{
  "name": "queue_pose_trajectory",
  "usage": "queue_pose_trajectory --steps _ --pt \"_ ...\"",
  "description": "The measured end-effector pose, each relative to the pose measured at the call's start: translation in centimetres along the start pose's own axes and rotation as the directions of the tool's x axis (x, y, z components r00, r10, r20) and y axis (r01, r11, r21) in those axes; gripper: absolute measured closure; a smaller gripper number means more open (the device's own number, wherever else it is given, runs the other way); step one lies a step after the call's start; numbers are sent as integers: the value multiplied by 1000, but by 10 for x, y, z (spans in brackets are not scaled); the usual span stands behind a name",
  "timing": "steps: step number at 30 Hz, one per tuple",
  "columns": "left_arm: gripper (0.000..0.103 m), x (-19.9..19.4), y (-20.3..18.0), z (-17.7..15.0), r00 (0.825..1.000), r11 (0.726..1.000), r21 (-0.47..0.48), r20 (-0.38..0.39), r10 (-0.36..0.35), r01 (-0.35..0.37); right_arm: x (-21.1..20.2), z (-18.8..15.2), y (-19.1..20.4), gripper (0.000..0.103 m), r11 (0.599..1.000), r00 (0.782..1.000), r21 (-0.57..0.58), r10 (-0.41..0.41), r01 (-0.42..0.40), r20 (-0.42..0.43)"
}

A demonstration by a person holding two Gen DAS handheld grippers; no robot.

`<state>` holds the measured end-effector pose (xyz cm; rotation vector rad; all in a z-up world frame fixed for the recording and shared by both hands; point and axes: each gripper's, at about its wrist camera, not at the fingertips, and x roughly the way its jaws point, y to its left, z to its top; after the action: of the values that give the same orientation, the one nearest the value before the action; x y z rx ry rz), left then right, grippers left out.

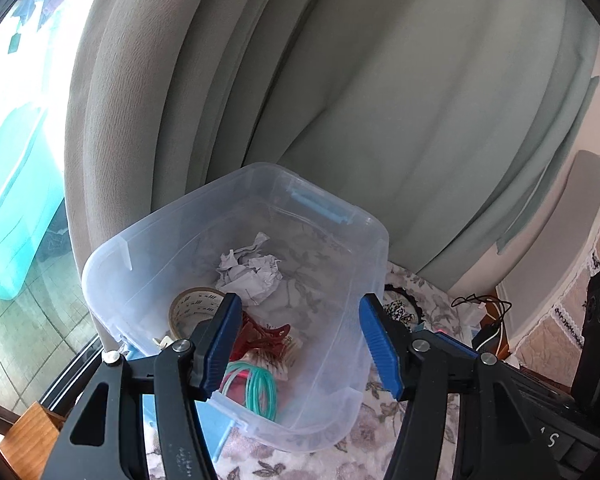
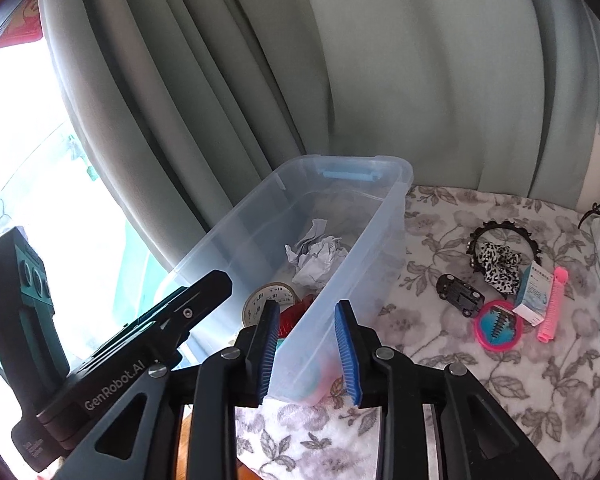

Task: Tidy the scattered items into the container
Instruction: 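Move the left tool toward the pink round mirror while the right tool approaches the pink hair roller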

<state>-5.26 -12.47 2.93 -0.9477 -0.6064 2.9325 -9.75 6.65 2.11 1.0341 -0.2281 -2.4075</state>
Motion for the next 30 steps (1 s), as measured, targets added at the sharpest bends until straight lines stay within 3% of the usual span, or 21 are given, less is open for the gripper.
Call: queue_pose_trajectory --steps 3,18,30 --pt "41 -9 -12 -1 1000 1000 24 6 -9 9 -19 -3 -7 65 1000 999 23 -12 11 31" --pt "37 -47 -77 -12 997 984 165 24 -74 69 -94 -19 -25 64 994 983 73 -87 77 159" --pt "37 -47 -116 -28 997 967 246 0 -75 73 -135 -31 -56 47 984 964 152 -126 91 234"
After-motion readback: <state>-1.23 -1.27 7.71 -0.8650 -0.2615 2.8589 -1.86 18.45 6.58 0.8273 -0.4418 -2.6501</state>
